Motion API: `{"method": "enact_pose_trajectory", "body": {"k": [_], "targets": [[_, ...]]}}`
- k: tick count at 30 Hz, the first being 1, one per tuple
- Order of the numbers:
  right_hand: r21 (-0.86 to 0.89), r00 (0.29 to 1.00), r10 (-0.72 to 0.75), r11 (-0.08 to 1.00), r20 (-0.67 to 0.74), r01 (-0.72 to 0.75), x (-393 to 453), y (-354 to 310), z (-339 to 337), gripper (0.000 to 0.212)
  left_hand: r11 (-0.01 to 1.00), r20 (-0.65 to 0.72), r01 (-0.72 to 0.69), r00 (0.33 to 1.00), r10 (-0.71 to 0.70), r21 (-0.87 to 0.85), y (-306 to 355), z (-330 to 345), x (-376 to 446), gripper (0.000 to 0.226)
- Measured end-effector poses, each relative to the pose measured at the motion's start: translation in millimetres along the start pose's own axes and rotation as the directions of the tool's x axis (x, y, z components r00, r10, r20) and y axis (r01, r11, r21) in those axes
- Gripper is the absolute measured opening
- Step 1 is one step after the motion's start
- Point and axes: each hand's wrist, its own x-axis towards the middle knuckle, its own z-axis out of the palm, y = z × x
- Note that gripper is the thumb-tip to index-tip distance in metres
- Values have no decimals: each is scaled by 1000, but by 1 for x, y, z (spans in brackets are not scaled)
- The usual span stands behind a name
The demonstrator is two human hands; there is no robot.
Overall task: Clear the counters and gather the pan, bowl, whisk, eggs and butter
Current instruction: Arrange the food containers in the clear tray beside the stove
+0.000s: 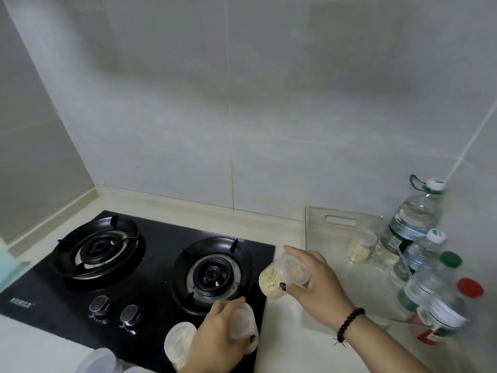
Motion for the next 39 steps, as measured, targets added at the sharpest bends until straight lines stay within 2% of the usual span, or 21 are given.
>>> {"method": "enact_pose_trajectory", "body": {"k": [4, 7, 11, 18, 25, 32, 39], "targets": [[-38, 995, -15, 999, -95, 11, -2, 10, -29, 67, 993, -115, -87, 990, 78, -74, 30, -14, 21, 73], [-93, 985, -16, 996, -175, 0, -1, 20, -49, 67, 977, -200, -156, 972, 125, -148, 51, -20, 36, 71], [-75, 962, 40, 995, -272, -63, 6, 41, -74, 67, 955, -251, -234, 950, 185, -182, 78, -20, 58, 71], [-117, 939, 185, 967, -288, -226, 30, 89, -97, 67, 914, -217, -308, 942, 254, -265, 118, -3, 96, 69], [-109, 926, 259, 948, -276, -298, 56, 129, -98, 64, 894, -153, -335, 941, 301, -298, 137, 27, 139, 69], [-90, 918, 310, 936, -247, -341, 81, 164, -85, 64, 902, -45, -355, 934, 355, -244, 137, 58, 176, 68], [-107, 899, 350, 915, -262, -388, 113, 193, -73, 65, 905, 68, -424, 902, 426, -39, 137, 91, 218, 67]]}}
